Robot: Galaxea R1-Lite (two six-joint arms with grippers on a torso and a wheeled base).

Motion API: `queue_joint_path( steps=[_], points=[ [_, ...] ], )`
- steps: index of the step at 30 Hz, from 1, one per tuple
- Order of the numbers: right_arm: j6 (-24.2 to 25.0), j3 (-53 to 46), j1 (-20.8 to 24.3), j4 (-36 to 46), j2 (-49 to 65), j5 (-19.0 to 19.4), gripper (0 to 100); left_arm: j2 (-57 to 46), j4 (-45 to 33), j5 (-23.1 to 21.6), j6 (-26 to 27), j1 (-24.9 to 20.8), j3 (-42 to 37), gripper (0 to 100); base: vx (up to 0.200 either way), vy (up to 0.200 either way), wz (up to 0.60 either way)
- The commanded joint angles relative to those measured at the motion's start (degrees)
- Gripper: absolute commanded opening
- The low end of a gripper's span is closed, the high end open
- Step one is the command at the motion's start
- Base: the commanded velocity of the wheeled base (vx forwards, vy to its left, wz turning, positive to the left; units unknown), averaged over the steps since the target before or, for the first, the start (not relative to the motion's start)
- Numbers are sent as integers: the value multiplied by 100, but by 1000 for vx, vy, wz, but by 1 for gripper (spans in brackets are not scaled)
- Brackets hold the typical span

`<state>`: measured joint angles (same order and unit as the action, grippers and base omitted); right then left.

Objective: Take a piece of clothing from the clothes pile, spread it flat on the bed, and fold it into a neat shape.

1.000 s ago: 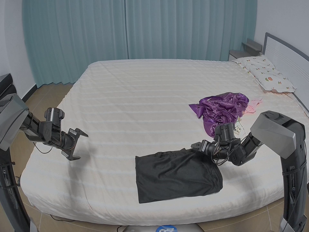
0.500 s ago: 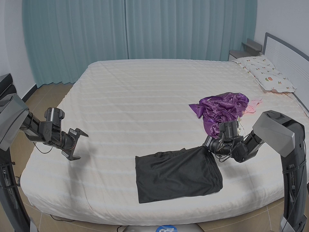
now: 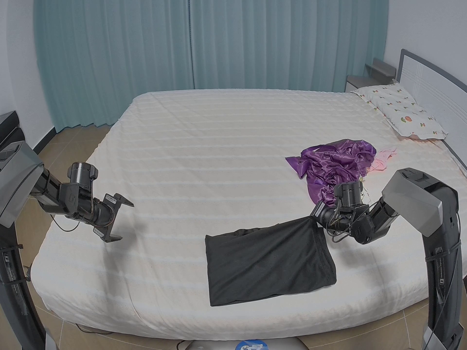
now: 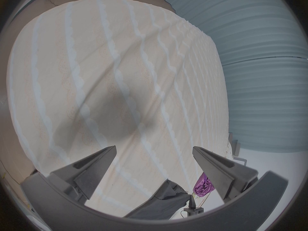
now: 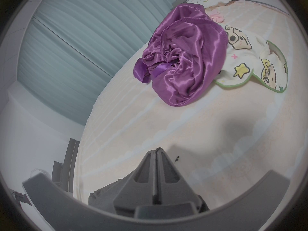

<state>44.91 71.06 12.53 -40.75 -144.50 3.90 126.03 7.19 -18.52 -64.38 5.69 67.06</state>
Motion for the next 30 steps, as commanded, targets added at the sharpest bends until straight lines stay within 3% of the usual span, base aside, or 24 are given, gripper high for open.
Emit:
queue_joint_path(
  steps=[1, 4, 5, 12, 19, 24, 26, 28, 30],
  points=[
    [0, -4, -23, -3, -44, -3, 0, 10, 1, 6, -5, 2, 0, 100, 0, 0, 0],
    [0, -4, -23, -3, -44, 5, 0, 10, 1, -3, -5, 2, 0, 100, 0, 0, 0],
    [9, -13, -23, -12, -52, -3, 100, 10, 1, -3, -5, 2, 0, 100, 0, 0, 0],
    [-96, -497, -119, -346, 387, 5, 100, 10, 1, -3, -5, 2, 0, 100, 0, 0, 0],
    [-307, -2008, -75, -847, 1371, 172, 100, 10, 1, -3, -5, 2, 0, 100, 0, 0, 0],
    [-624, -3291, 179, -1497, 1828, 436, 100, 10, 1, -3, -5, 11, 0, 100, 0, 0, 0],
    [-993, -4135, 267, -2042, 2013, 858, 100, 10, 1, -3, -5, 2, 0, 100, 0, 0, 0],
    [-1318, -4452, 267, -2270, 2004, 1122, 100, 10, 1, -3, -5, 2, 0, 100, 0, 0, 0],
    [-1520, -4610, 267, -2332, 1987, 1130, 100, 10, 1, -3, -5, 2, -9, 100, 0, 0, 0]
  ],
)
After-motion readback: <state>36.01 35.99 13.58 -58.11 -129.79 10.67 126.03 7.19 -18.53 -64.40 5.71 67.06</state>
